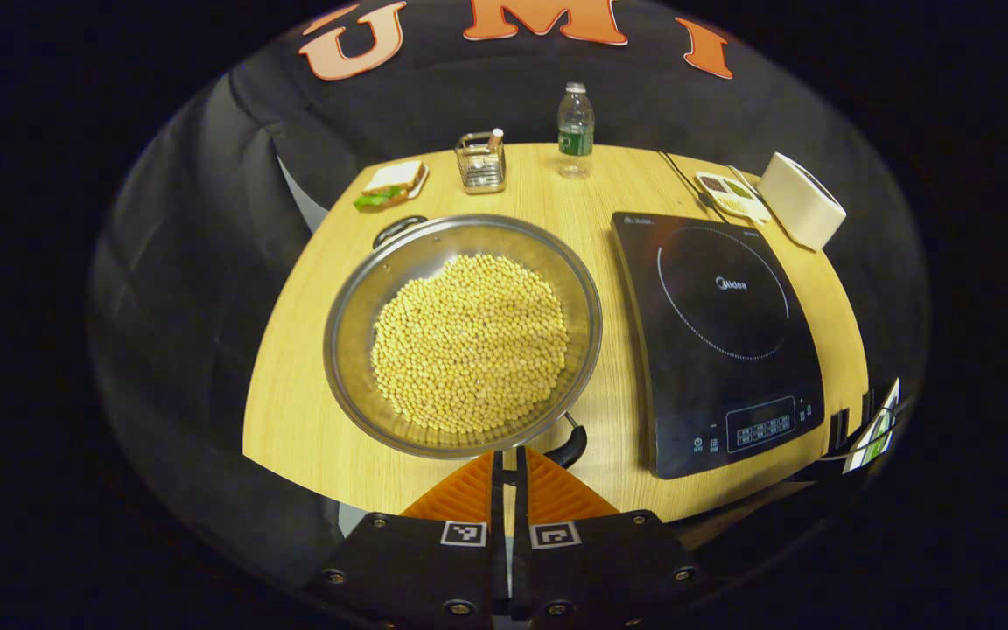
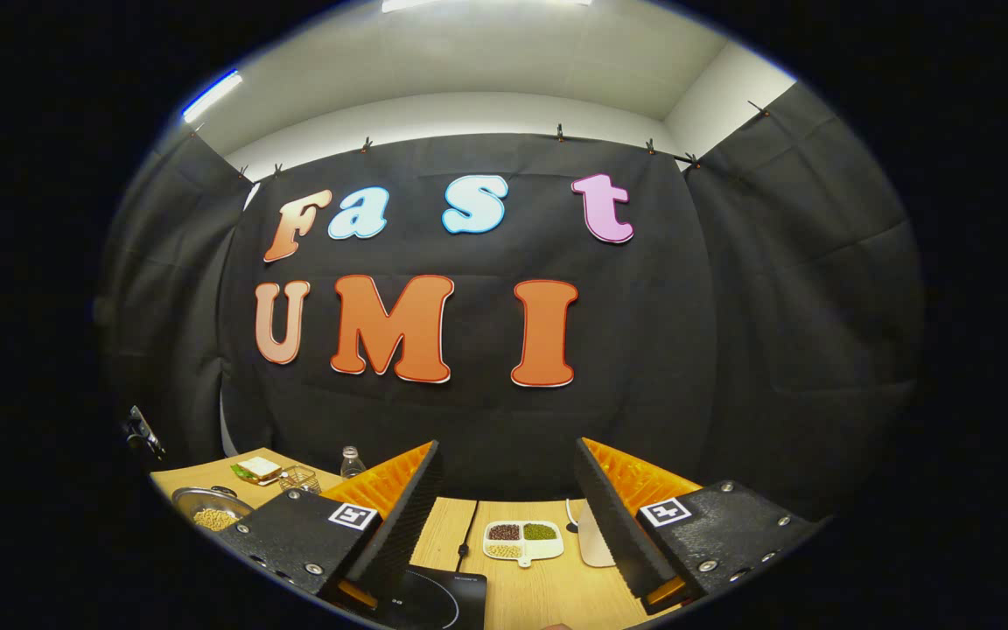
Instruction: First push the handle of the pot to place it horizontally, then grasp the pot with both hands and set it on the induction cooktop.
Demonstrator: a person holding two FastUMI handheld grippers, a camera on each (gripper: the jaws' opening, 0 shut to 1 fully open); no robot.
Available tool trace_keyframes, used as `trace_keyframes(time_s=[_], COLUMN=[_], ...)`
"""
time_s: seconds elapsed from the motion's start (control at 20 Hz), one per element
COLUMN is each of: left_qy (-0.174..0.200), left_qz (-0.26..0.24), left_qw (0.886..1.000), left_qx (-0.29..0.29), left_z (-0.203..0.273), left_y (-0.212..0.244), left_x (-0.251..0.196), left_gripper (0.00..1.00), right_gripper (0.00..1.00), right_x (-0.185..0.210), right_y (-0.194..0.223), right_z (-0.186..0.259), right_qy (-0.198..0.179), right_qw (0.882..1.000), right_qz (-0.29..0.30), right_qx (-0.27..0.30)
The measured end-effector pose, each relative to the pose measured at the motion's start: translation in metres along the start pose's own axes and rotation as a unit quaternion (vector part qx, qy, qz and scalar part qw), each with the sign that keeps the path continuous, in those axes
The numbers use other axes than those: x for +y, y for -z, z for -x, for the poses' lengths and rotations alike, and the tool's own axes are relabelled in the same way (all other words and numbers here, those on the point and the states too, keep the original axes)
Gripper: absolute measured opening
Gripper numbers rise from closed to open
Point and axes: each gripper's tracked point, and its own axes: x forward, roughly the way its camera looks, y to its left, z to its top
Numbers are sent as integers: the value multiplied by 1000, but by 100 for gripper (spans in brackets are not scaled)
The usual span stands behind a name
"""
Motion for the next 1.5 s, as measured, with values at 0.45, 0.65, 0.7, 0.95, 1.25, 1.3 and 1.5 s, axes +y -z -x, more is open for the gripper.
trace_keyframes(time_s=[0.45, 0.65, 0.7, 0.95, 1.25, 1.3, 1.5], left_qy=[47, 76, 82, 132, 164, 168, 174], left_qz=[-109, -154, -165, -194, -206, -213, -233], left_qw=[988, 978, 976, 963, 954, 952, 947], left_qx=[103, 116, 116, 136, 143, 143, 137], left_z=[-39, -54, -57, -67, -68, -70, -69], left_y=[41, 46, 46, 53, 54, 53, 45], left_x=[38, 34, 31, 14, -3, -7, -22], left_gripper=[4, 4, 4, 2, 2, 2, 2], right_gripper=[93, 93, 93, 90, 97, 93, 93], right_x=[26, 41, 41, 53, 54, 53, 47], right_y=[-9, -26, -29, -32, -31, -32, -35], right_z=[12, 24, 27, 45, 61, 62, 65], right_qy=[58, 73, 81, 101, 128, 131, 144], right_qw=[998, 997, 996, 993, 990, 989, 987], right_qz=[18, 28, 37, 57, 58, 60, 69], right_qx=[13, 9, 7, 16, 29, 29, 25])
